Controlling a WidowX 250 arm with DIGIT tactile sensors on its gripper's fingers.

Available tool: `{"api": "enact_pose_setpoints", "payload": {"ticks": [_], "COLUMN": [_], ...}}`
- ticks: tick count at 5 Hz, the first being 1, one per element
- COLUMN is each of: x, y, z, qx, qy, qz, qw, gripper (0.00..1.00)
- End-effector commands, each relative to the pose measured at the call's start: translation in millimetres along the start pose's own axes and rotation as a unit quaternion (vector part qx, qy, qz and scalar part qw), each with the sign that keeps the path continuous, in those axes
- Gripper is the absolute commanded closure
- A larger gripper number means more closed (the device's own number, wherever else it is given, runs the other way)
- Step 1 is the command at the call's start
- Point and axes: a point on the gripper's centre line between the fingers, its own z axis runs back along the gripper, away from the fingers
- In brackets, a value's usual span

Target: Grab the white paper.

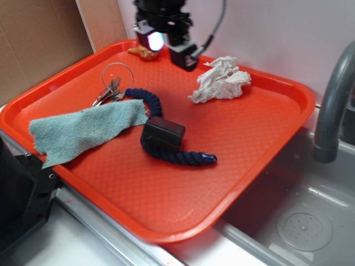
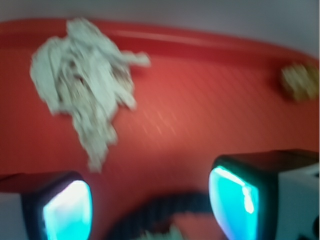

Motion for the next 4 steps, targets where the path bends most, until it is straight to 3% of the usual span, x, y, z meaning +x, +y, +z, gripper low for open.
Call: {"api": "enact_pose_setpoints", "payload": {"ticks": [1,2,3,4], "x": [47,58,57,57], "y": [-37,-63,-68,-62], "z": [-5,-14,-20,-40], "qx": [-0.005,0.018,0.010,0.001], "qy": [-0.041,-0.020,-0.015,0.018], "qz": [-0.066,-0.104,-0.108,-0.100], "qw": [0.997,0.994,0.994,0.995], "gripper": [0.00,0.00,0.00,0.00]}}
